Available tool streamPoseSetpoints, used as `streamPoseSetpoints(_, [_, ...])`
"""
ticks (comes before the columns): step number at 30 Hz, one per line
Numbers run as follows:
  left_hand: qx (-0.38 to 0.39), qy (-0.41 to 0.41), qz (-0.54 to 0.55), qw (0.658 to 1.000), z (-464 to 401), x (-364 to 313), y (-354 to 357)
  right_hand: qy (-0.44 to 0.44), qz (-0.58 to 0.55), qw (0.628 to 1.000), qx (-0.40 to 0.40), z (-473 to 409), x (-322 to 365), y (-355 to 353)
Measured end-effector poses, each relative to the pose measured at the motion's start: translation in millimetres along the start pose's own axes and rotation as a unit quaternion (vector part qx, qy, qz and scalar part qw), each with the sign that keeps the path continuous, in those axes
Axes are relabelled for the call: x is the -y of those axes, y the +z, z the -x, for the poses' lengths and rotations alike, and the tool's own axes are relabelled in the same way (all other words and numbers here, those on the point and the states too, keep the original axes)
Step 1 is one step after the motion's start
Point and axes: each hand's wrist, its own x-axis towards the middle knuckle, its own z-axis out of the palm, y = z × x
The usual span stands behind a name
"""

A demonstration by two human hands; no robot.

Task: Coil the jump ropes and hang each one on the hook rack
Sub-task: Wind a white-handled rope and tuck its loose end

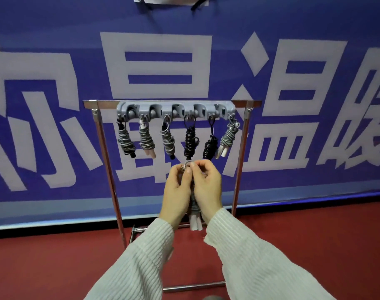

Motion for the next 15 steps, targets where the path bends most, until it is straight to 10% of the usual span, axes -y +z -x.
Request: streamPoseSetpoints(15, [0.015, 0.162, -0.213, 0.963, -91, -27, 54, -0.002, 0.006, 0.999, -0.036, -99, 4, -33])
